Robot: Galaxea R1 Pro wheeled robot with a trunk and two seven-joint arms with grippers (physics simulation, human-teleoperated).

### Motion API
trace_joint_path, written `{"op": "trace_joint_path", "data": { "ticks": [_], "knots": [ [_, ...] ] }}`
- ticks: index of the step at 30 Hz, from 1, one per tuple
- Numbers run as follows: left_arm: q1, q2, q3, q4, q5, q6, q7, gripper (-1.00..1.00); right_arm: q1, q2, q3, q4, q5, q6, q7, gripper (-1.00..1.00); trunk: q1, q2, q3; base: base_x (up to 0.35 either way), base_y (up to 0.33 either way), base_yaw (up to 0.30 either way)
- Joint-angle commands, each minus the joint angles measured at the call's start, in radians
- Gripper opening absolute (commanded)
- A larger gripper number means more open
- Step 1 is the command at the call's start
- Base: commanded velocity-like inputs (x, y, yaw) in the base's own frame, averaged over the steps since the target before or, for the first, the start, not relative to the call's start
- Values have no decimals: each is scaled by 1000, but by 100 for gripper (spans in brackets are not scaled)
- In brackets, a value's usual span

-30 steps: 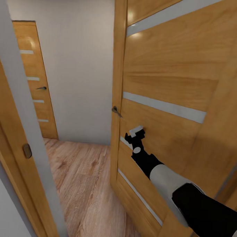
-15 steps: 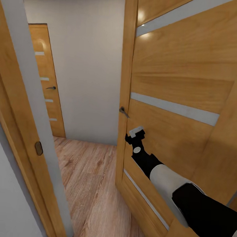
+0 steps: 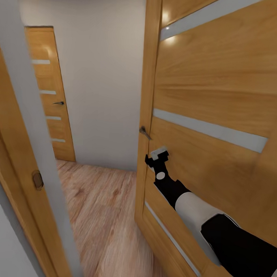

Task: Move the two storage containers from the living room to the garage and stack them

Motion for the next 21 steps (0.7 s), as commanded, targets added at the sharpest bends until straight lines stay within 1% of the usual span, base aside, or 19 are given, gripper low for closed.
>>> {"op": "trace_joint_path", "data": {
  "ticks": [1,4,6,8,12,16,21],
  "knots": [
    [0,0,0,-1,9,-2,0,100,-1,0,2,2,7,-2,-6,100,1,0,-1,304,0,0],
    [0,0,0,-1,9,-2,0,100,-1,0,2,3,7,-5,2,100,1,0,-1,314,0,0],
    [0,0,0,-1,9,-2,0,100,-1,0,3,9,7,-4,25,100,1,0,-1,319,0,0],
    [0,0,0,-1,9,-2,0,100,-1,0,3,21,12,-5,34,100,1,0,-1,320,0,0],
    [0,0,0,-1,9,-2,0,100,-1,0,2,30,27,-8,39,100,1,0,-1,321,0,0],
    [0,0,0,-1,9,-2,0,100,-1,0,1,43,30,-8,40,100,1,0,-1,321,0,0],
    [0,0,0,-1,9,-2,0,100,-1,0,1,124,29,-12,39,100,1,0,-1,316,0,0]
  ]
}}
